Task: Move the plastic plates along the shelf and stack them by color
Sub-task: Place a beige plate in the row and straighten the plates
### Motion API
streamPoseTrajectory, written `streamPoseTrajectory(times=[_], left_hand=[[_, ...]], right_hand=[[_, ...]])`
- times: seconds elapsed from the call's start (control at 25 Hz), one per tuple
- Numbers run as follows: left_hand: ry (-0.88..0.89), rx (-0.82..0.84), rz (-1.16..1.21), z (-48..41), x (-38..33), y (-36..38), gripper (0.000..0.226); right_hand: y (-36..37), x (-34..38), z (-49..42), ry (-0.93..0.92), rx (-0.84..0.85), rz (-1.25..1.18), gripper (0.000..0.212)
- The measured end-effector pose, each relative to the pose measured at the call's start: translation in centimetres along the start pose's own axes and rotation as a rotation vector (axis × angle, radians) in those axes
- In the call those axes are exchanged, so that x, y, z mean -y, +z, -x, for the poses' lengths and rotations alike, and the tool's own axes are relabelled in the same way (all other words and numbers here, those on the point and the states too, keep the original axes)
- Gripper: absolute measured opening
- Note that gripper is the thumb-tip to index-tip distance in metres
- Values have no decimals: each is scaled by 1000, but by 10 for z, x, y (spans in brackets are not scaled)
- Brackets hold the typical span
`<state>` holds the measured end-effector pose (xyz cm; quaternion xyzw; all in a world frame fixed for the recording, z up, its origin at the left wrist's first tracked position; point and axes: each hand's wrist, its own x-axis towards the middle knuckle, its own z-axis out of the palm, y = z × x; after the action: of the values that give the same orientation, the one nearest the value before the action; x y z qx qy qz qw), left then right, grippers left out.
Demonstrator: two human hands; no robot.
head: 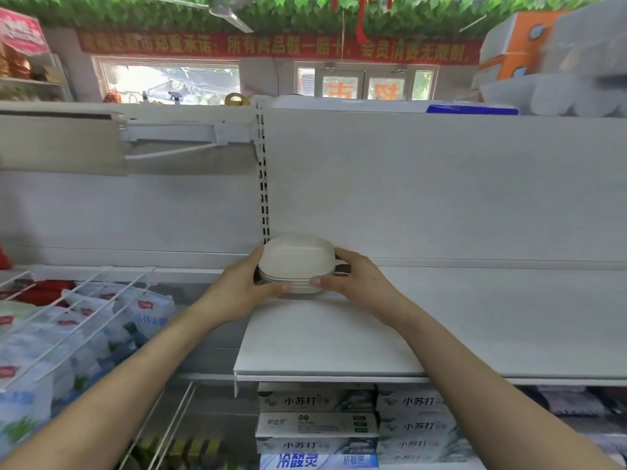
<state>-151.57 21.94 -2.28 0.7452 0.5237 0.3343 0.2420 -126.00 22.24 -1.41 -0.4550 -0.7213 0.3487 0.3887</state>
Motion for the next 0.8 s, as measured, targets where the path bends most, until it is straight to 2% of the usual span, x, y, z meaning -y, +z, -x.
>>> streamPoseTrajectory(times=[0.16,0.36,0.48,0.6,0.8], left_hand=[[143,34,67,-17,-58,30,78],[317,164,139,-36,-134,129,77],[430,285,212,-39,-195,203,76],[536,416,267,-26,-266,286,73],[752,667,361,43,-383,414,77]], right_hand=[[-50,-9,37,-7,-159,-9,67],[-135,-33,132,29,-405,89,80],[-187,-47,209,106,-586,151,83],[-236,-54,302,199,-761,251,76],[-276,-52,479,381,-1071,355,82]])
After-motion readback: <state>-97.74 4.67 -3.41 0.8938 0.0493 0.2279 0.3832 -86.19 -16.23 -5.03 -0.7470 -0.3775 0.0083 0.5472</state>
